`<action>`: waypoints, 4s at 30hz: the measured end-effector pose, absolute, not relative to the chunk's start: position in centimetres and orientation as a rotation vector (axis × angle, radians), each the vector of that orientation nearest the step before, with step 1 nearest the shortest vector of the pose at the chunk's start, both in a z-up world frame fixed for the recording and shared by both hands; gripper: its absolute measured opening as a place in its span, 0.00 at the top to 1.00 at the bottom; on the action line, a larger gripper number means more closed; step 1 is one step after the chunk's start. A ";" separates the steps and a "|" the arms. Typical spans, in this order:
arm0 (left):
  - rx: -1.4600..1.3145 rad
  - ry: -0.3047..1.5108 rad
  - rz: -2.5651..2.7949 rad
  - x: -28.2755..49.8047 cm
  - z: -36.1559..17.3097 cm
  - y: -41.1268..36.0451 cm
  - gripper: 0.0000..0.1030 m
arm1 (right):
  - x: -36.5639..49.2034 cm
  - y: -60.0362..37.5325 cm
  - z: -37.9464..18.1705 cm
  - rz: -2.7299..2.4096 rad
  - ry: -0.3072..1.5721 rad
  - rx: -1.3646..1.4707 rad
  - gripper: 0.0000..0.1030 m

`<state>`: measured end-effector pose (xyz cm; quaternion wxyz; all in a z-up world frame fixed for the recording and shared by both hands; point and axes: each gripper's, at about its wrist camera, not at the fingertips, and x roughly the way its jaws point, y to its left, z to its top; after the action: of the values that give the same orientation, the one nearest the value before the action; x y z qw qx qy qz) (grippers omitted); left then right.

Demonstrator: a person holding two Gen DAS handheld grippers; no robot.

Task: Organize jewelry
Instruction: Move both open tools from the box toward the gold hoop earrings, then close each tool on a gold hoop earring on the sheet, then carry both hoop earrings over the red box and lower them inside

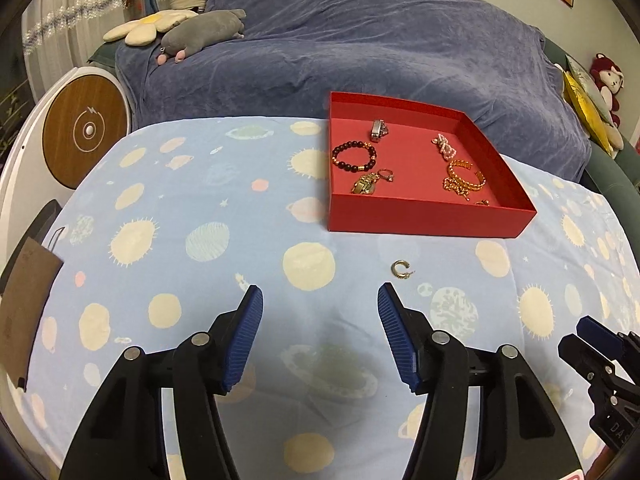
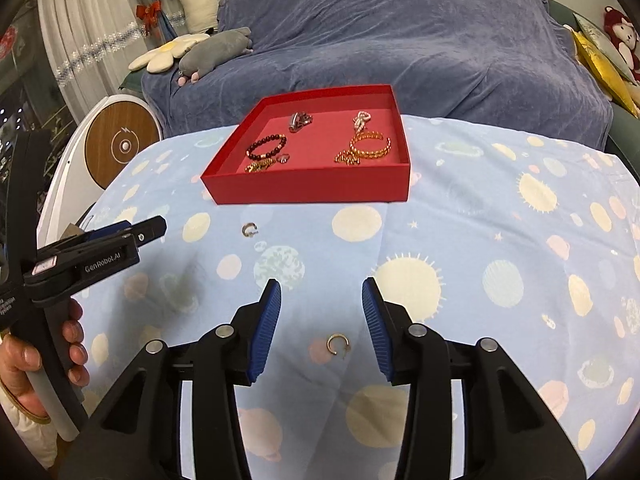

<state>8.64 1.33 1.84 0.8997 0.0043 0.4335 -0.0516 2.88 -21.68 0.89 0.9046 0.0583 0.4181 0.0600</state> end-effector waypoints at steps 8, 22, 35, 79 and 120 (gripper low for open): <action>0.011 0.927 -0.095 9.1 0.5 1.6 0.44 | 2.2 -21.4 -3.2 0.135 0.963 0.086 0.60; 0.032 0.953 -0.137 9.2 -0.3 0.0 0.44 | 3.2 -21.4 -4.8 0.128 0.977 0.076 0.69; -0.002 0.989 -0.182 10.0 -1.3 -0.4 0.44 | 3.5 -21.0 -4.6 0.135 0.971 0.066 0.83; -0.040 0.875 -0.291 12.5 -0.2 -3.3 0.84 | 5.0 -22.8 -0.4 0.138 0.882 0.202 0.83; 0.021 0.798 -0.298 24.6 4.7 -5.6 0.84 | 23.6 -23.3 3.3 0.130 0.824 0.206 0.83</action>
<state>24.58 -5.59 4.71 0.9106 0.0103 0.3871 -0.1445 23.55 -23.31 3.32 0.9091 0.1000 0.3995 0.0631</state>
